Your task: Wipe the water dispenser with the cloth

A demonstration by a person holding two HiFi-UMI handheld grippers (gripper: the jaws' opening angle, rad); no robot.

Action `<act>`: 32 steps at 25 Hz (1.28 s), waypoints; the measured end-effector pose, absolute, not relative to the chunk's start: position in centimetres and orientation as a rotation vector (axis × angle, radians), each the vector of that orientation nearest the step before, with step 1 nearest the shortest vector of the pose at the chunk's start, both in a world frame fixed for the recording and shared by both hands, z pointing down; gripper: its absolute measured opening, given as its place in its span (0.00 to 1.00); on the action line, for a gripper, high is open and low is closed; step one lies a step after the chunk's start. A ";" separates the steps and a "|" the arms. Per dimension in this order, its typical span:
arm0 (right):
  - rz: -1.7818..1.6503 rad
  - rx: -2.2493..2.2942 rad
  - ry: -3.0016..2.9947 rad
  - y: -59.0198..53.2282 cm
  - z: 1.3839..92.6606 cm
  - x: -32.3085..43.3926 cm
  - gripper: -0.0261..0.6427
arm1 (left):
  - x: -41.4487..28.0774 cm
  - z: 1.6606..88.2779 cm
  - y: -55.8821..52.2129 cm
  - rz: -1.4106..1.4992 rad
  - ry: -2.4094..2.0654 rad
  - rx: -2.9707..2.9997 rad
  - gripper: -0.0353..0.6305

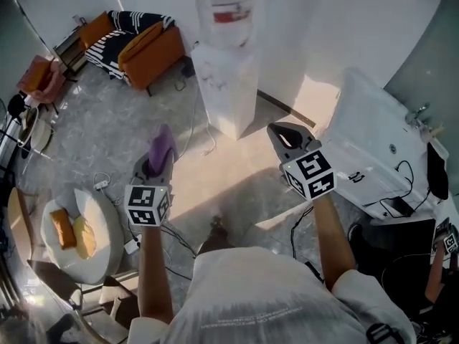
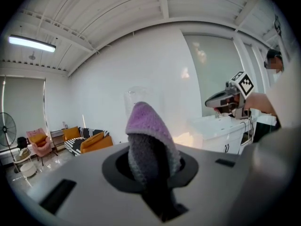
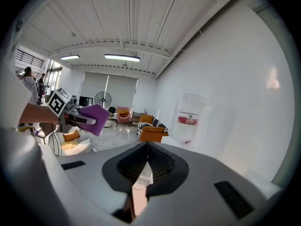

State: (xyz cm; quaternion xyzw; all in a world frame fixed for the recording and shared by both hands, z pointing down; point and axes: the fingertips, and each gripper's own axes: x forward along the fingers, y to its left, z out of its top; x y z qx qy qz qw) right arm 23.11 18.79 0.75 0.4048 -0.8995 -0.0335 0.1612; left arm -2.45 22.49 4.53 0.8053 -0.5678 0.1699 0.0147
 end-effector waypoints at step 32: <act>0.087 1.258 -2.431 -10.4 6.6 8.6 0.06 | -13.3 12.1 -8.6 0.604 -1.491 2.496 0.16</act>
